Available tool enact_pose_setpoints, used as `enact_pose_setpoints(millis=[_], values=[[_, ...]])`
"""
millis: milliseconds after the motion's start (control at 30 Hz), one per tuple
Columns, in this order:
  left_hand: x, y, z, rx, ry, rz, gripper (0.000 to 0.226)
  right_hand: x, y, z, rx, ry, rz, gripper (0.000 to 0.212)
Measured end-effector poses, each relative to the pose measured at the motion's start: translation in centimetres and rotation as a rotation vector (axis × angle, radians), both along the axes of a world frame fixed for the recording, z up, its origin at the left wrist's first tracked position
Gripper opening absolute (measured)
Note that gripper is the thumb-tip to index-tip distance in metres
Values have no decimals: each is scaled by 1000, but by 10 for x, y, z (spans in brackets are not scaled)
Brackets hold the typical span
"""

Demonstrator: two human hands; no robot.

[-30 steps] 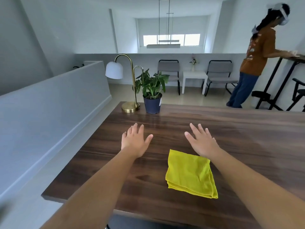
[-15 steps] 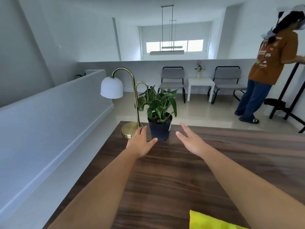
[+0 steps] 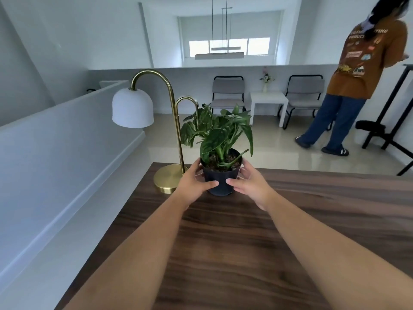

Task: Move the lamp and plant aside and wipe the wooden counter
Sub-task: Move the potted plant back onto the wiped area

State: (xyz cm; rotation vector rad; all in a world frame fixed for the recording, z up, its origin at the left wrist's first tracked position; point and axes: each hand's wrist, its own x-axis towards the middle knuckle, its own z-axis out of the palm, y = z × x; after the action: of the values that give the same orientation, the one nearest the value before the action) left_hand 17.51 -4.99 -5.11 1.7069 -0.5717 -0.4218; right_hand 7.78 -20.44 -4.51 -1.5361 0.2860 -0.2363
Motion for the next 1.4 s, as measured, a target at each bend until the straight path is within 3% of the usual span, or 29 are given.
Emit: enact_pose_setpoints(millis=[133,267,467,733,1133,1300,1367,1400], values=[[-19,-13,8,-22,-27,-58,81,-22,-15,4,42,2,-41,63],[-52,-43,16,-38,-62,-112,81,-65,-41,16,23,7,-73,75],[-122,-93,24,-72,-72,-204,78,-151,-85,34,-17,16,-135,69],[-203,-123,10,-46,-76,-281,82,-239,-108,25,-24,84,-193,78],[-235,-126,-7,43,-117,-252,82,-274,-117,8,25,101,-177,83],[-240,-116,6,112,-125,-276,88,-278,-110,8,-91,131,-253,88],[-243,-108,13,154,-100,-255,88,-286,-103,12,-196,208,-398,77],[-245,-102,15,166,-102,-245,88,-291,-99,12,-287,252,-489,60]])
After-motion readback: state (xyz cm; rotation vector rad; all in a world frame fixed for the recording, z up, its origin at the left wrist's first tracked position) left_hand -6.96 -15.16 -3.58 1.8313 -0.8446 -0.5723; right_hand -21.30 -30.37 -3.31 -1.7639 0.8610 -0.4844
